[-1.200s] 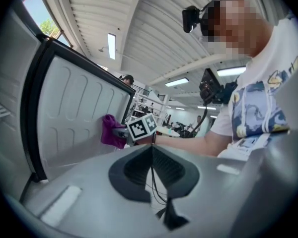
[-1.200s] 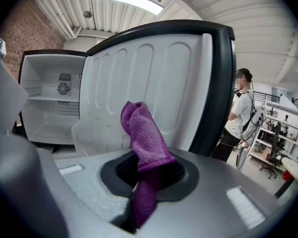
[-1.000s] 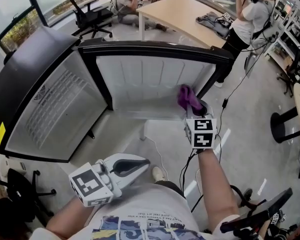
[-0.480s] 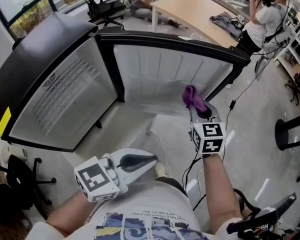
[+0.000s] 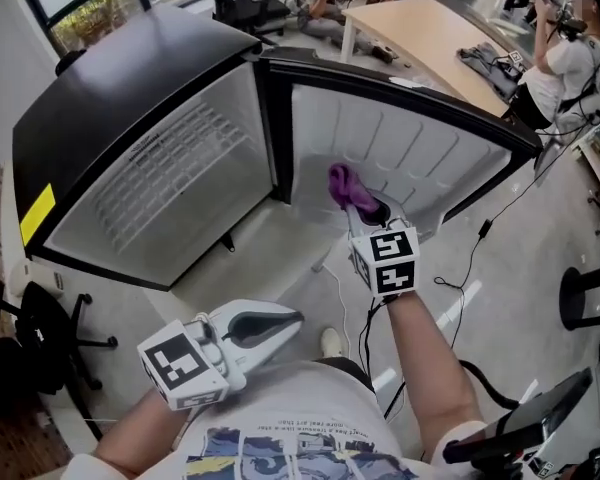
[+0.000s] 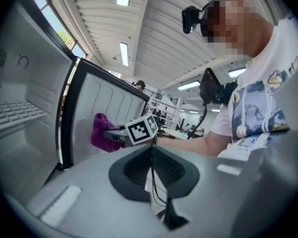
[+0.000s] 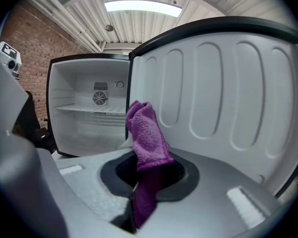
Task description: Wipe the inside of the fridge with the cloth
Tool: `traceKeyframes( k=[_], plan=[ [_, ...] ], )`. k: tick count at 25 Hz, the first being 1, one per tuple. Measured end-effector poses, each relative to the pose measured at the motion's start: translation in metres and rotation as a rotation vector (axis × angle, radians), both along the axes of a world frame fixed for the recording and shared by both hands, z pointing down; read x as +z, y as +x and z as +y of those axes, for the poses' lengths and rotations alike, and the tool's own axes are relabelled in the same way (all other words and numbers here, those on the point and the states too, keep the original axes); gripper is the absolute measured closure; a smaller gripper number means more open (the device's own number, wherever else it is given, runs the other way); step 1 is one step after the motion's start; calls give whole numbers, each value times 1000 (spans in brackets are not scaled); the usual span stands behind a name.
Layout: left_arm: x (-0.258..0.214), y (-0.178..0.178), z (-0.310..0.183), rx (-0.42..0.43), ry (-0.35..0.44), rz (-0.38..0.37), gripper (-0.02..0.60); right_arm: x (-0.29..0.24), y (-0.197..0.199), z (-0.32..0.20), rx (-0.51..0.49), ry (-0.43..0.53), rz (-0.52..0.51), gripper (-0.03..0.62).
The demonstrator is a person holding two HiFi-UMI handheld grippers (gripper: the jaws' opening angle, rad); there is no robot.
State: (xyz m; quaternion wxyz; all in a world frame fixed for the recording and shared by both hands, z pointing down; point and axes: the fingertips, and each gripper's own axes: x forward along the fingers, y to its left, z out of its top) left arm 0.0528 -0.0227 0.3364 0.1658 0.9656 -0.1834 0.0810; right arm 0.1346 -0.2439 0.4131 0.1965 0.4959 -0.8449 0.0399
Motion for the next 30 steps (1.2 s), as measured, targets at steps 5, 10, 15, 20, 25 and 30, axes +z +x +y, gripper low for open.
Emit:
traceKeyframes(
  k=[5, 10, 15, 20, 25, 30],
  plan=[
    [1, -35, -1, -77, -8, -11, 574, 16, -39, -15, -42, -30, -2, 540],
    [5, -59, -1, -122, -20, -22, 574, 37, -57, -29, -53, -61, 26, 540],
    [8, -62, -3, -119, -27, -26, 574, 45, -50, -33, -18, -70, 37, 540],
    [4, -53, -11, -72, -29, -23, 574, 41, -32, -35, 31, -70, 41, 540],
    [3, -35, -14, -26, -34, -21, 574, 39, 2, -33, 89, -64, 50, 540],
    [6, -23, -17, 14, -36, -14, 574, 40, 29, -30, 143, -61, 60, 540]
  ],
)
